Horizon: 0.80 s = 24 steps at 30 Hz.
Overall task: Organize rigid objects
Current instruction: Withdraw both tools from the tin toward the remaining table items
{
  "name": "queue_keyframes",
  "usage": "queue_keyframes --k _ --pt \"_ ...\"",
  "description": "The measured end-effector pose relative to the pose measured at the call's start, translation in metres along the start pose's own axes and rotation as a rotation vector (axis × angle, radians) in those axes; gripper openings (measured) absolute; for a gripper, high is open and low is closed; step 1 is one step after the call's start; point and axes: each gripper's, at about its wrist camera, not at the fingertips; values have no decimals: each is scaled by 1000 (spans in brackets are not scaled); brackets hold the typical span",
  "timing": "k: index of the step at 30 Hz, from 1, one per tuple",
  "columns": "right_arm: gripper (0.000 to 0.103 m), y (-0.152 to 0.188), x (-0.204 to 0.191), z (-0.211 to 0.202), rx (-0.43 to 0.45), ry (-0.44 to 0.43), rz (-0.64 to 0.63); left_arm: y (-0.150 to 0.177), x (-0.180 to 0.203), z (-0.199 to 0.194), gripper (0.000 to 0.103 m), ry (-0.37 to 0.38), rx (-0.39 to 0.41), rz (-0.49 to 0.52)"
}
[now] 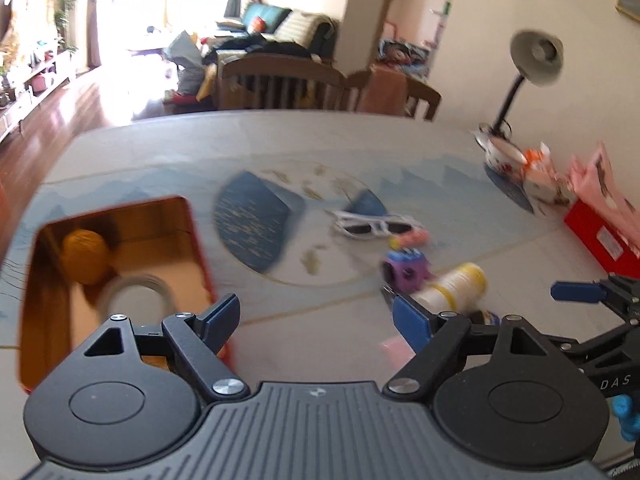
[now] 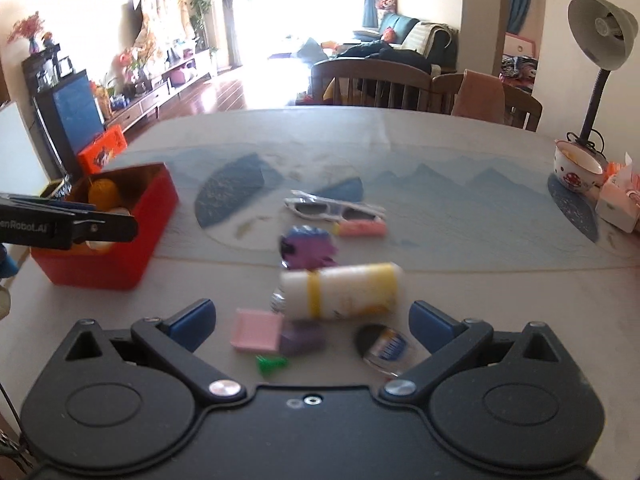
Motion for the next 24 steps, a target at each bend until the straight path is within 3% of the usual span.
queue_keyframes --k 11,24 --pt "102 39 41 11 -59 4 -32 32 49 46 84 -56 -105 41" --pt "95 69 60 28 -130 -83 -43 56 73 85 84 -114 -190 30"
Point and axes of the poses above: each gripper's, at about its wrist camera, not at the fingertips, and z roughly the way its jaws point, x to its right, y to its underside, and after that the axes turned 13 degrees about -z, right-handed
